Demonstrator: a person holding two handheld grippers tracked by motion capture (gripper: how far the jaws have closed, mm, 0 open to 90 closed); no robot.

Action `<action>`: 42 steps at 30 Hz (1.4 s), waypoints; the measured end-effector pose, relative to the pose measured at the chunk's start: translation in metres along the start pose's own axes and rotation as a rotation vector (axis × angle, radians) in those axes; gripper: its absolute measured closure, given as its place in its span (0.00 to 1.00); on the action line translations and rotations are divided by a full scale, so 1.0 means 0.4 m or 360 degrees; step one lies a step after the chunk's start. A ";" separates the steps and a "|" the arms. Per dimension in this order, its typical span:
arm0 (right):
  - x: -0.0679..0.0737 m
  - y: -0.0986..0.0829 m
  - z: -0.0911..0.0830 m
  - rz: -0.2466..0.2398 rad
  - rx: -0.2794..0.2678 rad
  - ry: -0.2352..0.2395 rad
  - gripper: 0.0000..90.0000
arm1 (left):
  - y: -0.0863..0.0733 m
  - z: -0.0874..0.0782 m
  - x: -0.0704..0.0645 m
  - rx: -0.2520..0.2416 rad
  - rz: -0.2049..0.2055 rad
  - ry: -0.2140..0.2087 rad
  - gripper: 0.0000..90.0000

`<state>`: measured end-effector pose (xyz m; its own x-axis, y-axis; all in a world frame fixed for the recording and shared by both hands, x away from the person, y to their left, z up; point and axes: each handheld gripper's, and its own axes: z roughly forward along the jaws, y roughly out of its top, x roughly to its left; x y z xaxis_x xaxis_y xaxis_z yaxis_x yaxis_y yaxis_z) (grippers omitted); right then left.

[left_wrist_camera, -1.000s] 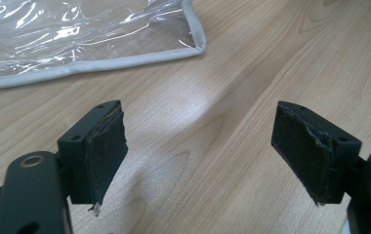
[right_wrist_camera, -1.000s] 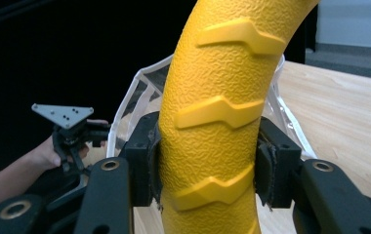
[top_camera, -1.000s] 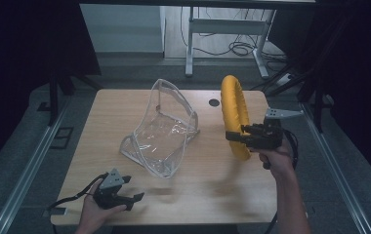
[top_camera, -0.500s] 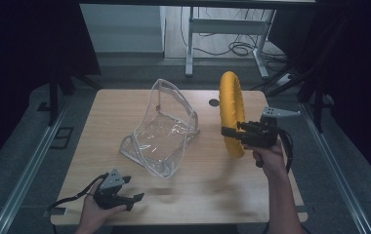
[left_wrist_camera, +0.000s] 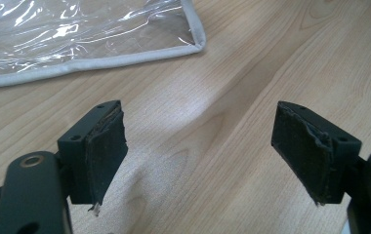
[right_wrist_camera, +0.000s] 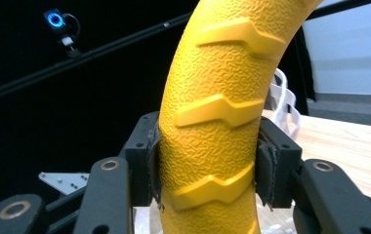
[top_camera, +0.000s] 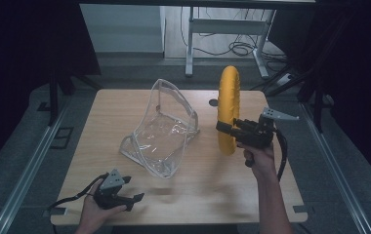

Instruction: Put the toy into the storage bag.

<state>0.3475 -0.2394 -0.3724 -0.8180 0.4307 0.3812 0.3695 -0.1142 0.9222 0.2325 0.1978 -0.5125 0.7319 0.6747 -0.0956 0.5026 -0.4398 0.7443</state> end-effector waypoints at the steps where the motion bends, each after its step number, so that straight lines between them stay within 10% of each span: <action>1: 0.002 -0.002 0.003 0.0004 -0.0011 0.0010 0.57 | 0.000 0.000 0.000 0.0001 0.0001 -0.0001 0.23; 42: 0.115 0.037 0.053 -0.0085 -0.0324 0.0139 0.56 | -0.001 0.006 0.000 0.0027 0.0006 -0.0007 0.22</action>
<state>0.3248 -0.2021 -0.3428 -0.8725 0.3628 0.3274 0.2353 -0.2752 0.9322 0.2333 0.1964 -0.5146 0.7357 0.6705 -0.0957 0.5075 -0.4521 0.7335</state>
